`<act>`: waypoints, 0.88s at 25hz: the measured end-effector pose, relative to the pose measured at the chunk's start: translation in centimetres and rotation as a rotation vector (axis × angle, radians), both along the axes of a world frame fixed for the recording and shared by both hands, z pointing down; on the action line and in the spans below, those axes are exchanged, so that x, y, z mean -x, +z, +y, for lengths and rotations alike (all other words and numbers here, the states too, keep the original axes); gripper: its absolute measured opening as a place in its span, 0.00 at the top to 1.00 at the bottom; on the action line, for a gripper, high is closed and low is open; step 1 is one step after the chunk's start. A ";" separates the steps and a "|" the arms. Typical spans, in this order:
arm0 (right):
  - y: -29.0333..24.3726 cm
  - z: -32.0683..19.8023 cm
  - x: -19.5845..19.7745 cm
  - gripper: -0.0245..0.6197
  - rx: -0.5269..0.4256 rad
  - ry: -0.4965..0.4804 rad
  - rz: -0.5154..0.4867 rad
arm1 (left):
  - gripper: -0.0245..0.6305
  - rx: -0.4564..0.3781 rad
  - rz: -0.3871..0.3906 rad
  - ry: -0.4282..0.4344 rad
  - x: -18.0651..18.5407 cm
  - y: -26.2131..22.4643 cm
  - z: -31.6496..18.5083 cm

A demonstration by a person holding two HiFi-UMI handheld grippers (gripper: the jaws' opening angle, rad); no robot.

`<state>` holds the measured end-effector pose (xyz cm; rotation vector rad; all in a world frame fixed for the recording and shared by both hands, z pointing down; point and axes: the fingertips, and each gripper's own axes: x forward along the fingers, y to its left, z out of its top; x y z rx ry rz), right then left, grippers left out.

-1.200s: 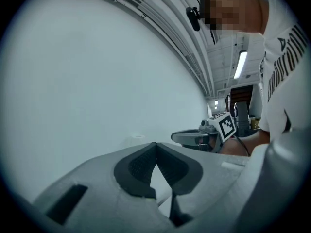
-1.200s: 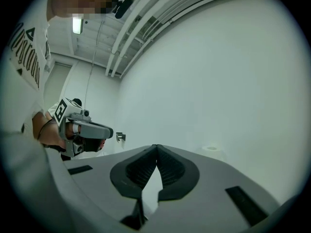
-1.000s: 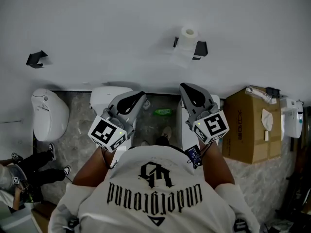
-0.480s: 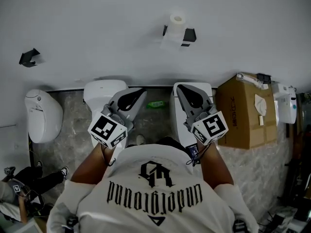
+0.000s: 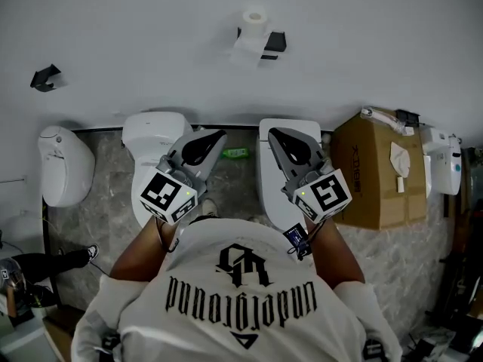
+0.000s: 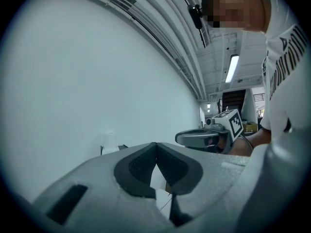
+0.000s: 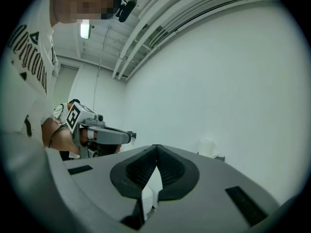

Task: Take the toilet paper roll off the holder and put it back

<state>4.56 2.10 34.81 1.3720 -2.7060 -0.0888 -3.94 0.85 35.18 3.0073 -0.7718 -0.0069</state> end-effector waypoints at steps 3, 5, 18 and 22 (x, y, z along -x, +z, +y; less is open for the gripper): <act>0.2 1.7 -1.9 0.94 0.001 -0.014 -0.003 | 0.94 -0.007 -0.008 -0.011 -2.0 0.1 1.9; 0.5 2.9 -2.9 0.94 0.005 -0.022 -0.007 | 0.94 -0.011 -0.014 -0.021 -3.0 0.3 3.2; 2.3 8.3 -5.9 0.94 0.035 -0.100 -0.002 | 0.94 0.014 -0.018 -0.128 -4.7 1.9 8.2; 2.2 8.7 -6.8 0.94 0.040 -0.107 -0.011 | 0.94 0.006 -0.017 -0.140 -5.4 1.5 8.7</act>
